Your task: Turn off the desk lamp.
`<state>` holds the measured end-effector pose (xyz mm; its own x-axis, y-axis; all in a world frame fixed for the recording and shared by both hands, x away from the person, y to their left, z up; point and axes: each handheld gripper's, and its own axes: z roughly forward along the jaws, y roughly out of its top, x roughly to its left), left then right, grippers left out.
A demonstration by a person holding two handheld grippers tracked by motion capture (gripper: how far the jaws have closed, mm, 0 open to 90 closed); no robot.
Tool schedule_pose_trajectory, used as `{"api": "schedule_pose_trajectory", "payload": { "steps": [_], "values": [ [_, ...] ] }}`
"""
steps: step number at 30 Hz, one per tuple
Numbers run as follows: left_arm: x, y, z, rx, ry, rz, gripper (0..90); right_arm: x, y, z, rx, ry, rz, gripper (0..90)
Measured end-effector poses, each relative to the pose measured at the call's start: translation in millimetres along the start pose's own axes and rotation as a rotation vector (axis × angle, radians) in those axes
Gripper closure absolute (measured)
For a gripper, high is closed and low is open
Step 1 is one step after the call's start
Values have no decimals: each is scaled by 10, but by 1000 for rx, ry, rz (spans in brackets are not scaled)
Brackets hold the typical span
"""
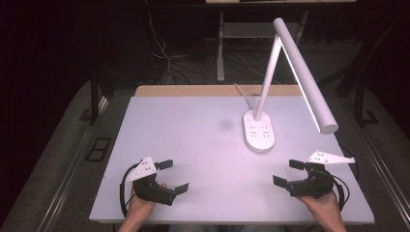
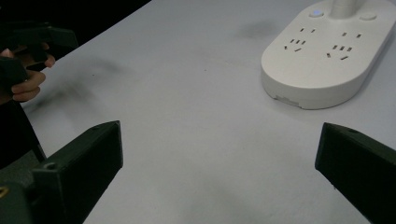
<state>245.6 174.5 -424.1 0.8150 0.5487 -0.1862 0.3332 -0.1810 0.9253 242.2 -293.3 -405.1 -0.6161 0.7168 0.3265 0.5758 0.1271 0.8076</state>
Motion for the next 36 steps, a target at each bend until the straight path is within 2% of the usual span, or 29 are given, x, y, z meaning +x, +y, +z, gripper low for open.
{"api": "schedule_pose_trajectory", "payload": {
  "steps": [7,36],
  "values": [
    [-14,1,-5,-2,-1,5,0,-6,-4,-1,6,8,9,8],
    [0,-16,-39,-8,11,-10,0,-1,45,2,61,-2,-9,8]
  ]
}}
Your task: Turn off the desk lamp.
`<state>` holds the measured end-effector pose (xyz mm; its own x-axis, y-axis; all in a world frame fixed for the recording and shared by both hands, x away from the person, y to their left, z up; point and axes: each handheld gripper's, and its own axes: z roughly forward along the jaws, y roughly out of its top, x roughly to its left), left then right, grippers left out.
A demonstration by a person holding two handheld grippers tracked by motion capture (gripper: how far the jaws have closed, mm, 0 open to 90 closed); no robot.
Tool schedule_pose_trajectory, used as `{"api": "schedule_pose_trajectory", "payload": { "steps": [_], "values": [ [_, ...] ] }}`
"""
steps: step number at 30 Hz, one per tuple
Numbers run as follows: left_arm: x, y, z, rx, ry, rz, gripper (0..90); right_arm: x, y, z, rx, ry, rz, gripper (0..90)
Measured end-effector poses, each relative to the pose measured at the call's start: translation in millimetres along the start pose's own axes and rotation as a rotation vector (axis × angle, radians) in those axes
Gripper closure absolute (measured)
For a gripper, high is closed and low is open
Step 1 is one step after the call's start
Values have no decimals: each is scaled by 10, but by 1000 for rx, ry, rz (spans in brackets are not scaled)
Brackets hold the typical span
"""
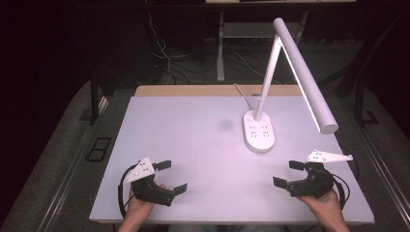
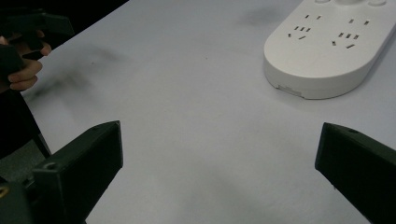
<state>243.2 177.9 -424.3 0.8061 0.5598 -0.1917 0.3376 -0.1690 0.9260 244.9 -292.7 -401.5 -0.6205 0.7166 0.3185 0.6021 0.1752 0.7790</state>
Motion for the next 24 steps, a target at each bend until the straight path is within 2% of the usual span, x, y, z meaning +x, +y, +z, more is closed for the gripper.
{"api": "schedule_pose_trajectory", "payload": {
  "steps": [9,24],
  "values": [
    [-4,0,-6,-3,6,1,0,1,125,-8,2,8,-13,8],
    [3,-8,-14,2,14,-6,0,-130,338,5,26,18,-22,8]
  ]
}}
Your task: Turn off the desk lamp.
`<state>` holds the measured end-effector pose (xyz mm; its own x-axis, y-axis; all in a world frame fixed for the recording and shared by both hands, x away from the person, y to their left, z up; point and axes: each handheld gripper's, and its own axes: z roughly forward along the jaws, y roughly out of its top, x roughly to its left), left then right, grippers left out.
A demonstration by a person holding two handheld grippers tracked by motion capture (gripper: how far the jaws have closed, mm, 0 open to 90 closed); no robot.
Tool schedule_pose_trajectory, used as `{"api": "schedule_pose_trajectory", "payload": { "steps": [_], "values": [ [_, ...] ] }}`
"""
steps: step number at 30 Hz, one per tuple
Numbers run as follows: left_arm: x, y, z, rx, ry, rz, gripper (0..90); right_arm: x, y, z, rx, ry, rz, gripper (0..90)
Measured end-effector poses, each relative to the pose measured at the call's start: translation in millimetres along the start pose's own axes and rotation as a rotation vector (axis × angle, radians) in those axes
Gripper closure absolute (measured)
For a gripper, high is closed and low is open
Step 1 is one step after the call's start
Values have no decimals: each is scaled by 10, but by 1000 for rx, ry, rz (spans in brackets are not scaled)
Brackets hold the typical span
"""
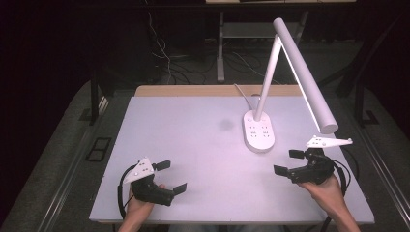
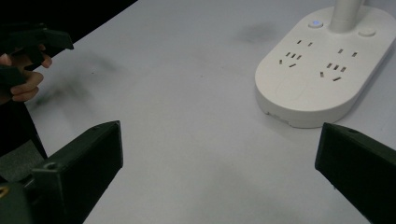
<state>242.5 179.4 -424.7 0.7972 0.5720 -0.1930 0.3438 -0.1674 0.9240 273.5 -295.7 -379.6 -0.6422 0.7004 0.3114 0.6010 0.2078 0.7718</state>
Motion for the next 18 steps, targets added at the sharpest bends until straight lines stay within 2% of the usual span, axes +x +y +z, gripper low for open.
{"api": "schedule_pose_trajectory", "payload": {
  "steps": [18],
  "values": [
    [1,-1,-2,-2,6,-3,0,-137,250,130,38,-15,-18,8]
  ]
}}
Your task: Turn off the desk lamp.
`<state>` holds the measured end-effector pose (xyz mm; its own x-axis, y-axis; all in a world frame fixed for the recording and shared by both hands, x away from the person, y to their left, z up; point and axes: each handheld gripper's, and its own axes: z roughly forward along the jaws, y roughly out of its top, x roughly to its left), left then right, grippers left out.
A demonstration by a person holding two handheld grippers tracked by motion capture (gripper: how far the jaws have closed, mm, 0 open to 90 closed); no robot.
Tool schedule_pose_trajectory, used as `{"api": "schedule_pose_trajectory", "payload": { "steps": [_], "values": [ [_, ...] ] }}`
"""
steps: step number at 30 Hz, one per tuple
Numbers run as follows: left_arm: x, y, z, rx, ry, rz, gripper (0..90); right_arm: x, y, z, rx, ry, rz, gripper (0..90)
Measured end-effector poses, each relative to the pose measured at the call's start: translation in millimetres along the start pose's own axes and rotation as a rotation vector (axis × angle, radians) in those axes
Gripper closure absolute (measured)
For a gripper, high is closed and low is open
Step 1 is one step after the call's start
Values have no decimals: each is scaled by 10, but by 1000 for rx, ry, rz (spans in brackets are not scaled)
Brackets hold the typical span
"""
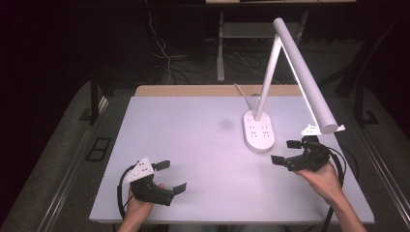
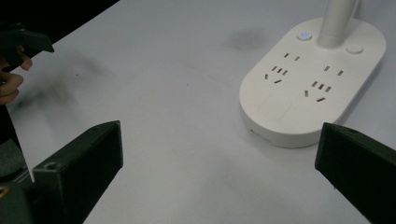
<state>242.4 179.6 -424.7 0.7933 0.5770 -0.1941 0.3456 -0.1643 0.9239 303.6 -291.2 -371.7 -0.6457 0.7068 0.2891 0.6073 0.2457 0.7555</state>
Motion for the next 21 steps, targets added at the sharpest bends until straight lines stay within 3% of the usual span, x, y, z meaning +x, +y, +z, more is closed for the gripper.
{"api": "schedule_pose_trajectory", "payload": {
  "steps": [21],
  "values": [
    [0,0,1,3,0,1,0,-215,398,60,3,-19,-29,9]
  ]
}}
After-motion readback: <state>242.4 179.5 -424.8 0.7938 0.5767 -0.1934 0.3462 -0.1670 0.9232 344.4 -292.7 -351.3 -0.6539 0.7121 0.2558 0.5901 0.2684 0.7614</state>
